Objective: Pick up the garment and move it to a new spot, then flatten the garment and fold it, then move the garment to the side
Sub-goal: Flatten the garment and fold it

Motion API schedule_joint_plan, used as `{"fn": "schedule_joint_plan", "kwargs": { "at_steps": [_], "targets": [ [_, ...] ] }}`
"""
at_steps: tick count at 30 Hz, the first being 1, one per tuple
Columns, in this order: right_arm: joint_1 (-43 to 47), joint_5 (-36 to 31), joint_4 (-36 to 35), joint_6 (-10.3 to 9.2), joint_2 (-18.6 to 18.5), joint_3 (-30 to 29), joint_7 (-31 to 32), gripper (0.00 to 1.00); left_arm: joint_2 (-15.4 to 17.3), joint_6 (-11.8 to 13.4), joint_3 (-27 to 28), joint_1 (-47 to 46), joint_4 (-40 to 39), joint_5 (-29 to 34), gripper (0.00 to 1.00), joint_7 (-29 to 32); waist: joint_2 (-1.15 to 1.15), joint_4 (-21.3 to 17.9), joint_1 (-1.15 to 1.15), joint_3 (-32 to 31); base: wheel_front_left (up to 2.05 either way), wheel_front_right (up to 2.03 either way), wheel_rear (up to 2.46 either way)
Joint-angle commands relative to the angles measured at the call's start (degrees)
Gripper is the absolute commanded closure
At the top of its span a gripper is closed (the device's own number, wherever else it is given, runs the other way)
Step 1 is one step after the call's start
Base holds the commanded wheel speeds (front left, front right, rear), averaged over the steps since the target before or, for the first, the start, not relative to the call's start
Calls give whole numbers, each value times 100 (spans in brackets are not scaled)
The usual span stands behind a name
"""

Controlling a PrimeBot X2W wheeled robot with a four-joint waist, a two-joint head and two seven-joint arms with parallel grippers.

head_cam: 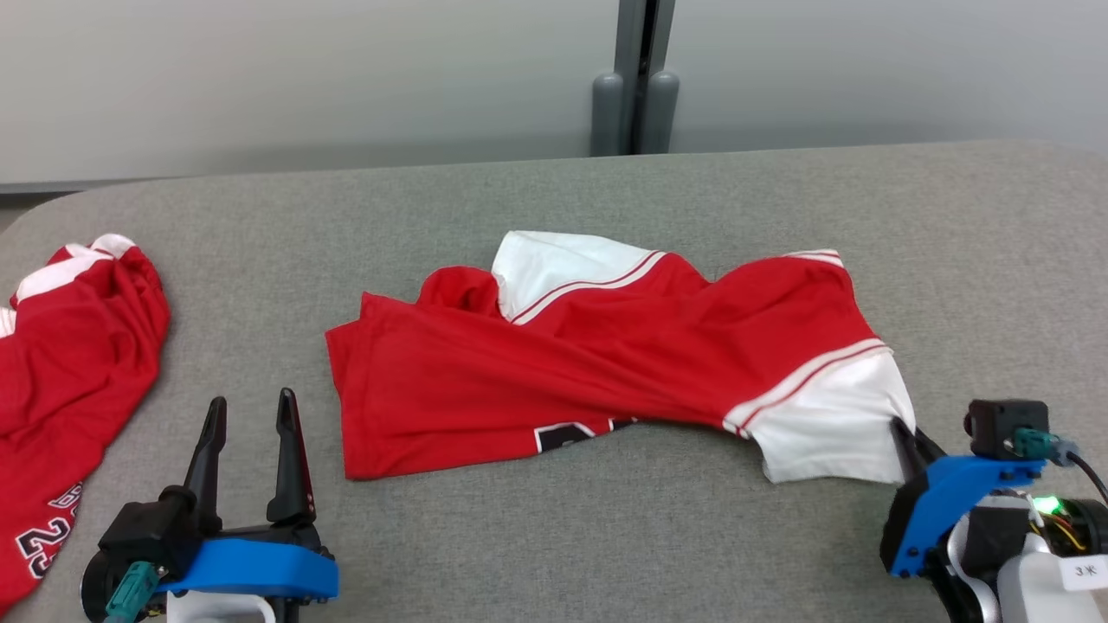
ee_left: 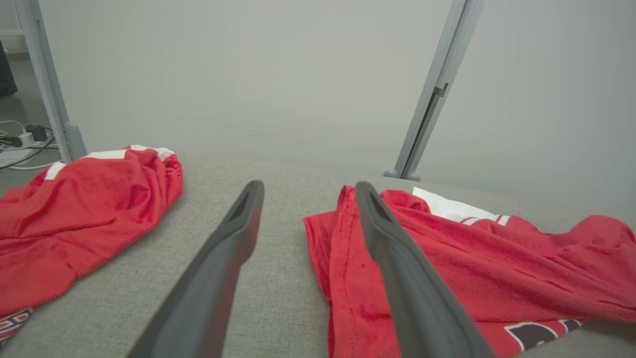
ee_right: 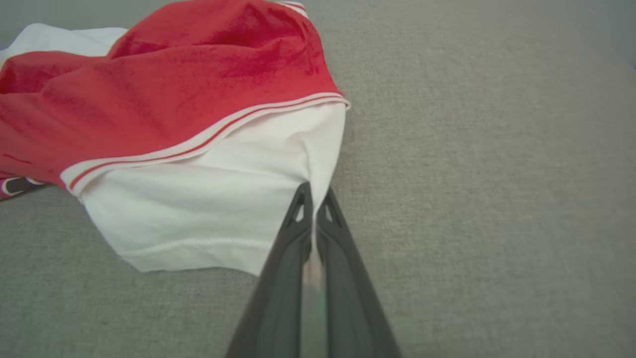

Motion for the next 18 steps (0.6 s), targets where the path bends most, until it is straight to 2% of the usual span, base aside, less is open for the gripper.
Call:
{"fn": "schedule_joint_plan", "kwargs": {
  "at_steps": [1,5,6,7,18],
  "targets": [
    [245,7,-244,1,-17,-88,110,100,10,19,23,56,-11,-19,0,-27,0,-152,0,-151,0,0,0],
    [729,156,-959,1,-15,-189,423,100,9,38,54,143,-31,-17,0,-27,0,-279,0,-254,0,0,0],
    [817,165,-1075,1,-15,-182,459,95,7,37,49,157,-33,-16,0,-27,0,-291,0,-263,0,0,0],
    [886,233,-1172,1,-14,-167,426,0,8,33,46,168,-33,-13,0,-27,0,-300,0,-274,0,0,0],
    [1248,691,-1453,1,-17,-13,-637,0,44,-63,-220,157,92,48,0,151,0,-215,0,-400,0,0,0]
  ]
}}
